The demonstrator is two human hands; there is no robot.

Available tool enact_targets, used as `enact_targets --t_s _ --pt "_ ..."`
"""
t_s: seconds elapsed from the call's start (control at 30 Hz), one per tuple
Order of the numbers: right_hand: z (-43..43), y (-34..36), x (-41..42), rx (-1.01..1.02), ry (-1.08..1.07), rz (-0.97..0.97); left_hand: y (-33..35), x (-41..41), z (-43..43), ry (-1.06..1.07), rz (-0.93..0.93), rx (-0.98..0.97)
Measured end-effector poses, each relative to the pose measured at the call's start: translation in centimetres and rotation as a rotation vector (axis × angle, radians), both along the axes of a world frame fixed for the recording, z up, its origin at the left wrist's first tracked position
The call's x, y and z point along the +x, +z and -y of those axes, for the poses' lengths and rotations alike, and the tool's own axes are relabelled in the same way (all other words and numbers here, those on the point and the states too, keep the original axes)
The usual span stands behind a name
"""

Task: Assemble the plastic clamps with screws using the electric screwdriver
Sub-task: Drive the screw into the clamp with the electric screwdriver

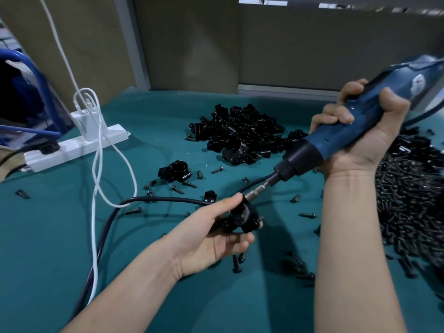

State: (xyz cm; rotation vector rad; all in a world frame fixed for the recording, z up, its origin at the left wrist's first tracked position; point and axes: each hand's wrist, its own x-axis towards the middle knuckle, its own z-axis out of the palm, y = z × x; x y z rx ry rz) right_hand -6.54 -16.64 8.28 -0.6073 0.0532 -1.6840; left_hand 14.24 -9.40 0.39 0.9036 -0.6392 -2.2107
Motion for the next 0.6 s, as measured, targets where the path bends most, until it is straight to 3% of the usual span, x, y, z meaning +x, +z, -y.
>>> enact_targets --t_s 0.23,0.6 --pt "-0.7 0.3 -1.4 0.012 -0.077 -0.027 0.0 0.2 0.2 0.063 0.186 -0.229" --pt "-0.7 0.2 -0.3 0.076 -0.089 -0.174 -0.5 0.1 0.4 0.082 0.161 -0.280"
